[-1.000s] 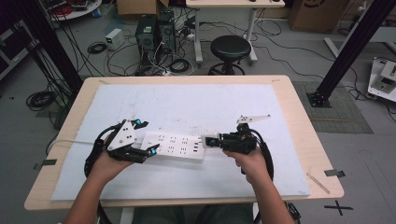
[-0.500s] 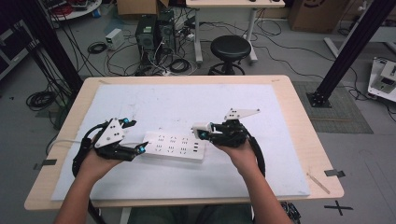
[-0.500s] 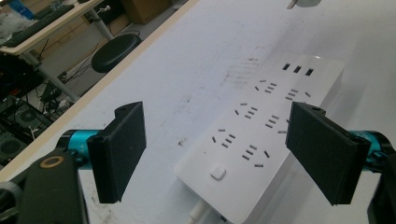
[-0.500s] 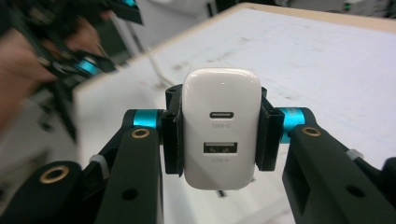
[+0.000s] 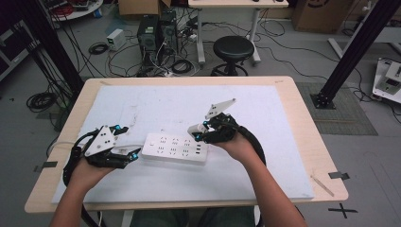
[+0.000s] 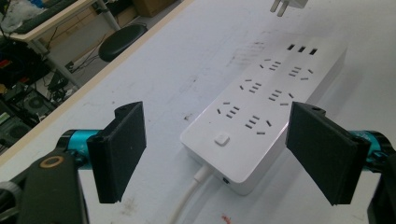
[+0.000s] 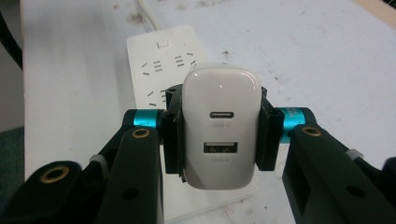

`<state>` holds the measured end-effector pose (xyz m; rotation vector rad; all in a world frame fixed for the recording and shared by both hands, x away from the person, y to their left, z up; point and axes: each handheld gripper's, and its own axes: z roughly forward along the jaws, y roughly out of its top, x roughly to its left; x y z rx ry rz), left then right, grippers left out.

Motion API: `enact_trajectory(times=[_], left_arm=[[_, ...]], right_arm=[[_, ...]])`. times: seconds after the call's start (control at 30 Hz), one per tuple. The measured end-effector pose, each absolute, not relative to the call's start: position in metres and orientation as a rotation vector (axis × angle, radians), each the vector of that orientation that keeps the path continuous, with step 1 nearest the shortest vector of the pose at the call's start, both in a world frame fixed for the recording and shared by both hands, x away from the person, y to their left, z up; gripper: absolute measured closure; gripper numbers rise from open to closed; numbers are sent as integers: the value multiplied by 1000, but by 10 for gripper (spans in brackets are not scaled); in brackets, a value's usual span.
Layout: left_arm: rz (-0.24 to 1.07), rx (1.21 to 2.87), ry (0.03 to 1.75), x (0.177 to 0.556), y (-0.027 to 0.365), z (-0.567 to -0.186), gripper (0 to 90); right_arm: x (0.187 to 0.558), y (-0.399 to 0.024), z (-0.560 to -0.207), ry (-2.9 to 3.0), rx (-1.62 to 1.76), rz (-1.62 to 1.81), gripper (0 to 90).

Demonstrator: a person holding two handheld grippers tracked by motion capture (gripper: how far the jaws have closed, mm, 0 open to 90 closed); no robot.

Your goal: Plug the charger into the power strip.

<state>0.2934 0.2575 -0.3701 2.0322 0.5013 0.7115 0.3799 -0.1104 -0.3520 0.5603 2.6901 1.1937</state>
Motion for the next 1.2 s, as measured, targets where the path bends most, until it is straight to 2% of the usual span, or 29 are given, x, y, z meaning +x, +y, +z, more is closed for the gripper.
enact_trajectory(times=[0.7, 1.2], left_arm=[[706, 2044, 536, 289, 271, -381, 202], [706, 2036, 559, 290, 280, -384, 202]], right_arm=[[412, -40, -344, 3059, 191, 506, 631], [418, -23, -353, 3083, 142, 345, 631]])
